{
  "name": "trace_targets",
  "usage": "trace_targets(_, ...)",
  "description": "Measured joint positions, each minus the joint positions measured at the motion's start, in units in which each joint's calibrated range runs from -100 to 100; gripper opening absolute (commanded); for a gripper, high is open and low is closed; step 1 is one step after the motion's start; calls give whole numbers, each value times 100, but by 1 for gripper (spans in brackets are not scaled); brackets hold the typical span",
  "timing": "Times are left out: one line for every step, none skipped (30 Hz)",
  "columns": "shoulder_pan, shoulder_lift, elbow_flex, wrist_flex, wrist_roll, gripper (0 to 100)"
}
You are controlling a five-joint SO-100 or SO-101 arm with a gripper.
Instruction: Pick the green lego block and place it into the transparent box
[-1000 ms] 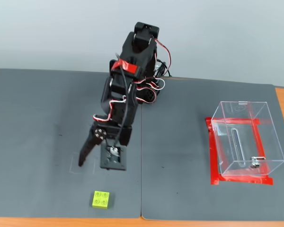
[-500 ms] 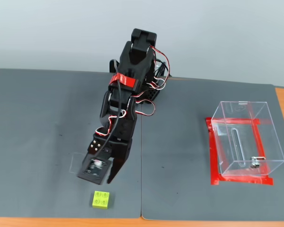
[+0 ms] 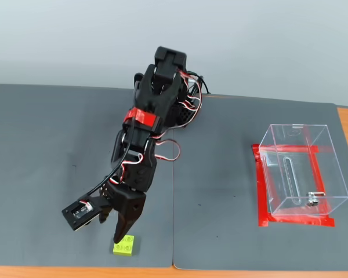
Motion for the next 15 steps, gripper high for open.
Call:
trace_targets(0, 59, -72, 0, -63, 28)
trace_targets(7, 119, -108, 0, -132, 28)
trace_targets(15, 161, -144, 0, -200, 28)
trace_targets(22, 195, -144, 0, -269, 28)
trace_targets(15, 229, -144, 0, -327, 28)
trace_targets(0, 238, -144, 0, -400, 28)
trace_targets(-22, 238, -144, 0, -459, 28)
trace_targets(-37, 238, -144, 0, -532, 28)
trace_targets(-66, 238, -144, 0, -601, 28)
trace_targets(-88, 246, -144, 0, -679, 28)
trace_targets(-103, 297, -144, 0, -757, 28)
trace_targets(-118, 365, -153, 0, -835, 28)
trace_targets(-133, 433, -162, 0, -904, 28)
trace_targets(-133, 484, -153, 0, -962, 28)
trace_targets(-133, 518, -153, 0, -1001, 28)
